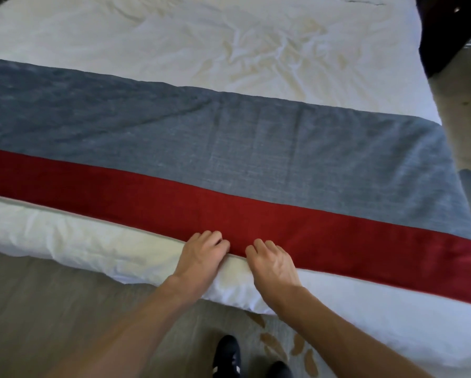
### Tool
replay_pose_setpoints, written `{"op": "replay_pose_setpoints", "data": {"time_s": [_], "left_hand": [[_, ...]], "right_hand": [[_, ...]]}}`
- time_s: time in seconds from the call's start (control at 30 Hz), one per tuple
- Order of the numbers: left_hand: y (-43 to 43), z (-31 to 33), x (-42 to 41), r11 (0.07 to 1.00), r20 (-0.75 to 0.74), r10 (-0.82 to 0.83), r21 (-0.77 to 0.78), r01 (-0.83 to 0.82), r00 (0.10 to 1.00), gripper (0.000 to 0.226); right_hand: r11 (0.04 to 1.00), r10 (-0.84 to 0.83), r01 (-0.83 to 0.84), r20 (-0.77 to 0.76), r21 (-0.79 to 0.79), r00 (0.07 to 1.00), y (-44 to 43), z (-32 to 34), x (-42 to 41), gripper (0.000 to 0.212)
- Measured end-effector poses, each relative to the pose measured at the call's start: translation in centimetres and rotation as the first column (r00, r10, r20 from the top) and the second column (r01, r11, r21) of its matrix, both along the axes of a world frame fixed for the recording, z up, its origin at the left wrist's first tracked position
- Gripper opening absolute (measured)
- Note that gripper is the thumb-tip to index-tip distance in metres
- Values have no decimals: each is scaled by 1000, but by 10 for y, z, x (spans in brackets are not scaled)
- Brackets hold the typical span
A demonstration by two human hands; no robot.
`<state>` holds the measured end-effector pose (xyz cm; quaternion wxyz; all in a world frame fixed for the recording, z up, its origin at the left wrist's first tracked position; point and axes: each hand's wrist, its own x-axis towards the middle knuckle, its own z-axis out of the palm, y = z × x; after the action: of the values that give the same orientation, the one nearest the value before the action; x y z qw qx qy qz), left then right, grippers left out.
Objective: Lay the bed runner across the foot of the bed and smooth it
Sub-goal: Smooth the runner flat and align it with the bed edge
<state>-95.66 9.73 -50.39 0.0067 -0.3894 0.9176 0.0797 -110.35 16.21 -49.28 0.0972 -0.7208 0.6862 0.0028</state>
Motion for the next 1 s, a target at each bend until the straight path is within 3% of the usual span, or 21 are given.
{"op": "replay_pose_setpoints", "data": {"time_s": [0.17,0.23,0.4,0.6,0.83,1.0], "left_hand": [[4,-12,14,995,-106,-103,-7,103,989,20],[4,-16,31,990,-124,-143,-19,142,982,31],[-32,-13,77,996,54,85,-24,-84,995,45],[-63,-6,125,996,190,85,18,-90,978,49],[-114,8,181,997,33,-20,-73,22,999,15],[-132,5,218,992,-73,-114,-61,110,991,16]], "right_hand": [[1000,-4,3,-33,-21,999,11,-7,10,30],[999,-18,17,-6,-34,1000,17,-10,19,25],[998,-68,68,70,-8,995,5,-9,43,35],[999,-38,38,106,0,994,-31,-7,98,45],[989,-148,149,81,-14,986,-71,-5,163,34],[970,-237,240,69,-36,969,-101,-1,217,31]]}}
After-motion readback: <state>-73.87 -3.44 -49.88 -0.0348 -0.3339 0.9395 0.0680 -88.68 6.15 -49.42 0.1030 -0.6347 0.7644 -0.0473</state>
